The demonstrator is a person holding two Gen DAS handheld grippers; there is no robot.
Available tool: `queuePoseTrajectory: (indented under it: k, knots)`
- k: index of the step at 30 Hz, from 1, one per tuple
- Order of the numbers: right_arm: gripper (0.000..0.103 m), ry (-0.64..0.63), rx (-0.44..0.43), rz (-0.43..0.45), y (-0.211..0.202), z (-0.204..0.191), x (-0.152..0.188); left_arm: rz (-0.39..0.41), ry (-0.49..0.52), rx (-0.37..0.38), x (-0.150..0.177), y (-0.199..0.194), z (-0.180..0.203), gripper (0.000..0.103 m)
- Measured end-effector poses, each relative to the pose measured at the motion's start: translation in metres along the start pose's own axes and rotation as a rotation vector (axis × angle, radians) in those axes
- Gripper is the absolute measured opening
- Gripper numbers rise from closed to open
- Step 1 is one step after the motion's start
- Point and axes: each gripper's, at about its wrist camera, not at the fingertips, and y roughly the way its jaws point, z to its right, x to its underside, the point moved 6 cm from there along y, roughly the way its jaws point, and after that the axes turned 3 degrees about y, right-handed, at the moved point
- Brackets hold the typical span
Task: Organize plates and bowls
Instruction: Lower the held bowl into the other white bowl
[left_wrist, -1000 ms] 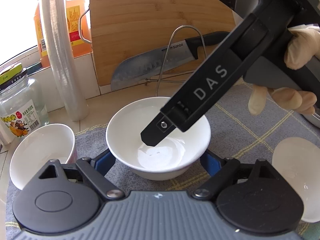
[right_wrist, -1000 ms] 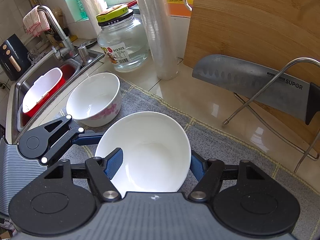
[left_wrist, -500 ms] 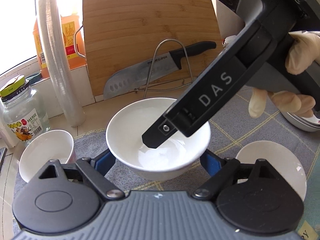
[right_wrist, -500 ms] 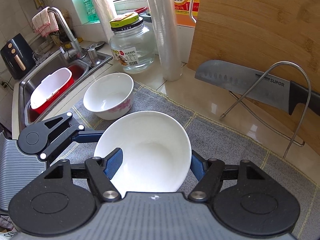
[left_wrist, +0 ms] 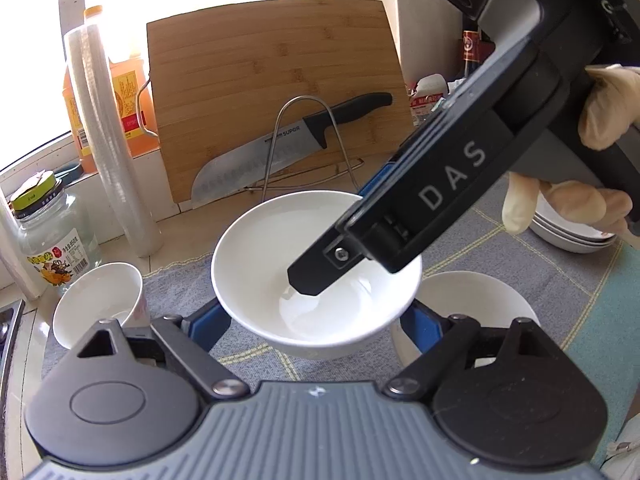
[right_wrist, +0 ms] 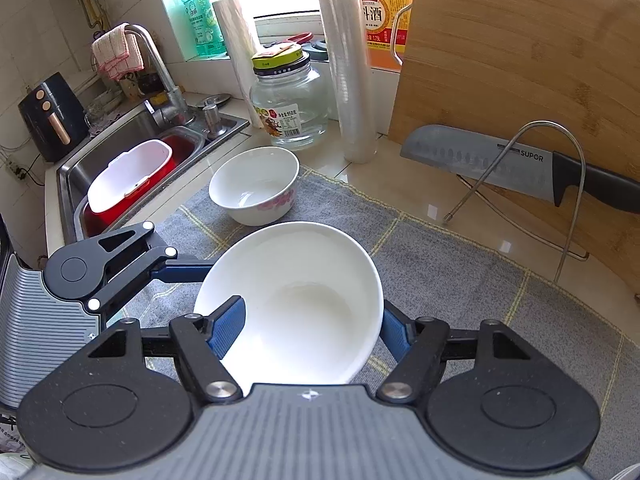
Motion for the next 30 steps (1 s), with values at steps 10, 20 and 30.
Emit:
queuePoseTrajectory:
  k: [10,20,30]
  knots:
    - [0.076,0.017,0.011,0.014,-0.028,-0.005,0.026,-0.003,0.018,0.034,0.001,-0.015,0.029,0.091]
    - [0.076,0.053,0.046,0.015,-0.048,0.005,0.049,0.008,0.028,0.082,-0.003,-0.02,0.053,0.091]
    - [0.076,0.087,0.06,-0.018,-0.048,0.013,0.07,-0.026,0.03,0.12,0.005,-0.016,0.071,0.091]
